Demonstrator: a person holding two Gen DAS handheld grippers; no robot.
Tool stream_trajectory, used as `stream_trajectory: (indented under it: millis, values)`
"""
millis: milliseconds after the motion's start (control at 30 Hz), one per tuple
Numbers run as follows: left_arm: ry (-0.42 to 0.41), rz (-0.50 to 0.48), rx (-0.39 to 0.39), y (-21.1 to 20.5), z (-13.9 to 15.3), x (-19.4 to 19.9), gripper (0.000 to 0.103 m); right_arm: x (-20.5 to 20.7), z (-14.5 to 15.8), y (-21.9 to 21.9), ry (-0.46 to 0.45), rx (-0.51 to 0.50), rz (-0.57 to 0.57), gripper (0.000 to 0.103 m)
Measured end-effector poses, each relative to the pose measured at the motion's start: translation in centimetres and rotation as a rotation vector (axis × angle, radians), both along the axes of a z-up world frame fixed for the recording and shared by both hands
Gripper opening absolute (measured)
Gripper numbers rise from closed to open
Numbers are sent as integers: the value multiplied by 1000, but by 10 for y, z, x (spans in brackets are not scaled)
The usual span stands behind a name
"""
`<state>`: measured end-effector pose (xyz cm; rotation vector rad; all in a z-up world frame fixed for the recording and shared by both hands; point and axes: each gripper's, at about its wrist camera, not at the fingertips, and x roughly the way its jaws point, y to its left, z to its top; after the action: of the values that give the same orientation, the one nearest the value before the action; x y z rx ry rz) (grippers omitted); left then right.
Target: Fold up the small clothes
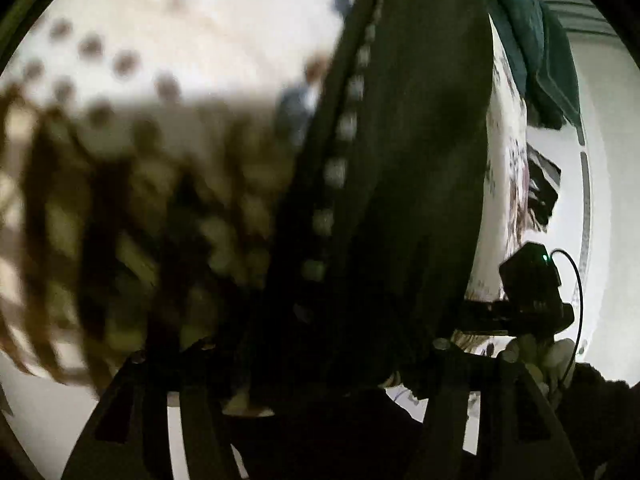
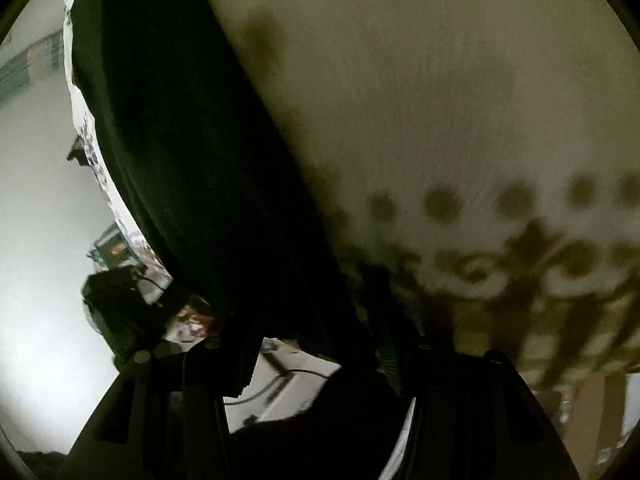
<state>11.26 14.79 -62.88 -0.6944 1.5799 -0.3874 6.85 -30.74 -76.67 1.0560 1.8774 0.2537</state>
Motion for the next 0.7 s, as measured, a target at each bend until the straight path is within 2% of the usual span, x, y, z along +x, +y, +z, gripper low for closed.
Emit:
stream_trajectory:
  millis: [33, 67, 200, 233, 300, 333, 367, 467, 700]
  values:
    - [-8, 3, -15, -2, 0, 3, 64, -2, -3, 4, -11, 9, -15, 53]
    - [-19, 7, -28, -6, 0, 10, 65, -3, -4, 5, -22, 14, -20, 53]
    - [-56, 13, -27, -8, 2, 18, 63, -2, -1, 25, -83, 12, -30, 55]
    - [-68, 12, -23, -15, 3, 16, 49, -2, 0, 27, -90, 7, -28, 54]
    - [-81, -3, -19, -23, 5, 13, 12, -3, 6, 34, -113, -14, -16, 31]
    - [-86, 1, -25, -26, 6, 13, 12, -6, 7, 35, -116, -25, -20, 19]
    - [-94, 13, -32, -19, 8, 10, 11, -10, 11, 31, -126, -20, -40, 15]
    - [-120, 73, -89, -4, 21, 3, 10, -17, 23, 27, -144, -27, -86, 13]
    - [-166, 150, -131, 25, 64, 3, 9, -17, 86, 22, -243, 6, -144, 12]
